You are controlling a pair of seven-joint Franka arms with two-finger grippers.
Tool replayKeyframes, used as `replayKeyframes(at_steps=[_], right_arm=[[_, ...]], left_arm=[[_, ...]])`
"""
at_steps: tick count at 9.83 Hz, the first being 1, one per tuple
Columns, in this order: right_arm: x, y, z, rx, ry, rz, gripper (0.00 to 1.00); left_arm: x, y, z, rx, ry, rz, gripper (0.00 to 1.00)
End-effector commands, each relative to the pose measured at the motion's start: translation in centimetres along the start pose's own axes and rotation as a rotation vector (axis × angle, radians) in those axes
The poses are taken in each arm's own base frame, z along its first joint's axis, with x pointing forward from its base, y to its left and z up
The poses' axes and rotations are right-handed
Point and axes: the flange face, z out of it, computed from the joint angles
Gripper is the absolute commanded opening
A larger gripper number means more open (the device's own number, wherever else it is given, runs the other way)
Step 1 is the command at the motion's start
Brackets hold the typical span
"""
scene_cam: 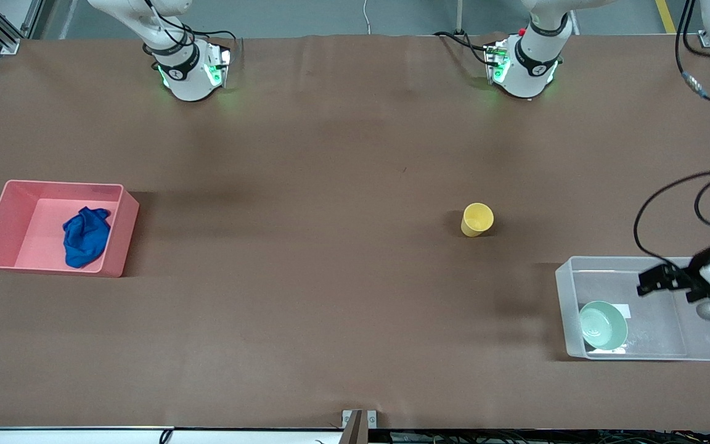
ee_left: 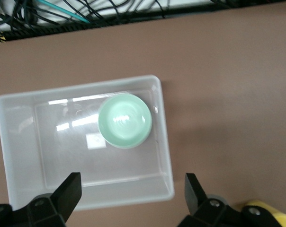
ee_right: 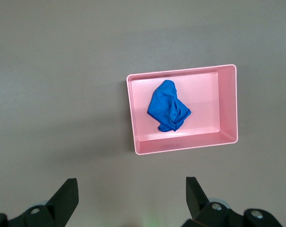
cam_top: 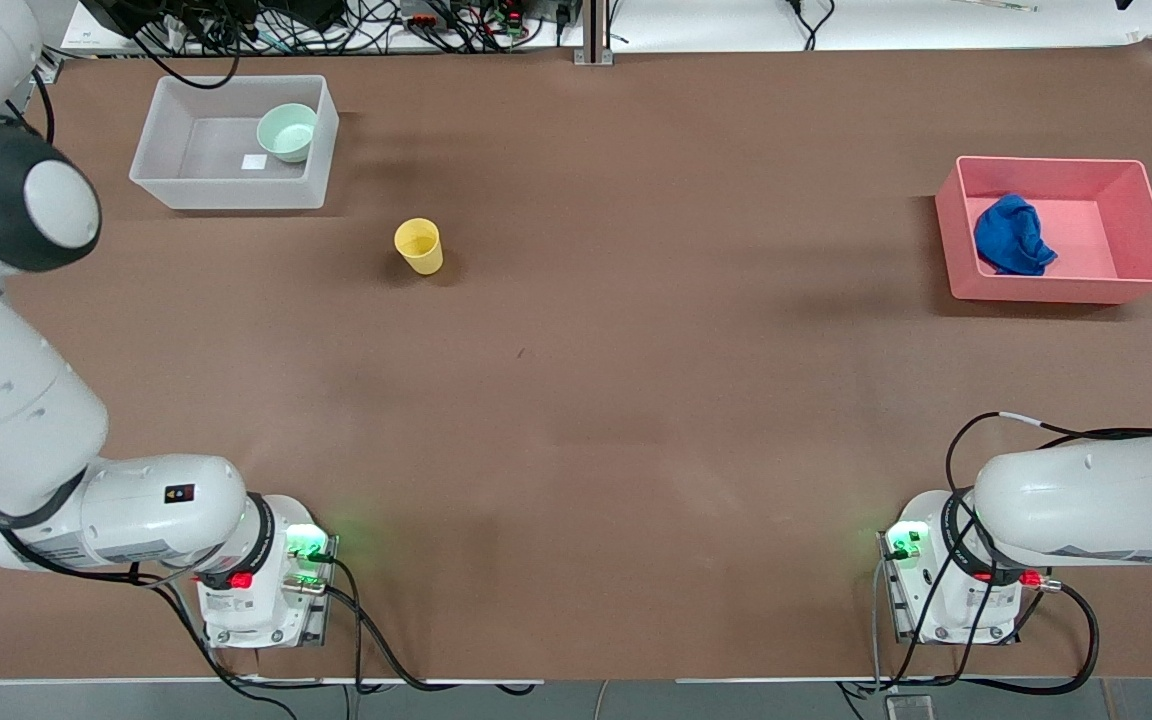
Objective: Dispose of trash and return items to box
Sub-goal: 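Move the left gripper over to the yellow cup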
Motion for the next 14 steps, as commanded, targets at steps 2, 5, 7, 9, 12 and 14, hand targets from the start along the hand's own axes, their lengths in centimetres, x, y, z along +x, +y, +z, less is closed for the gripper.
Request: replayKeyframes(at_steps=[2, 5, 7, 9, 12, 14], right_arm=[[-0.4, -0.1, -1.2, 0.063, 0.034, -0.010, 1.00], [-0.6, -0.4, -1.3, 0.060, 0.025, -0.016, 1.00], [-0.5, -0.4, -1.1, 0.055, 0.022, -0.015, 1.00], [-0.5, -0.5, -1.1, 0.057, 0.022, -0.015, 1.00], [-0.5, -0.4, -1.1, 0.057, 0.020, -0.014, 1.00], [-0.5, -0.5, -1.1, 0.057, 0.020, -0.015, 1.00]], left_arm=[[-10.2, 9.1, 2.7, 0.008, -0.120, -0.025, 0.96], [-14.3, 17.4, 10.0, -0.004, -0.117, -0.036, 0.96], [-15.9, 18.6, 15.9, -0.038, -0.117, -0.028, 0.96], [-16.3, 18.8, 19.2, -0.059, -0.142, -0.029, 0.96], [-18.3, 19.8, 23.2, -0.086, -0.124, -0.021, 0.95], [-19.1, 20.7, 24.9, -0.095, -0.147, -0.012, 0.60]])
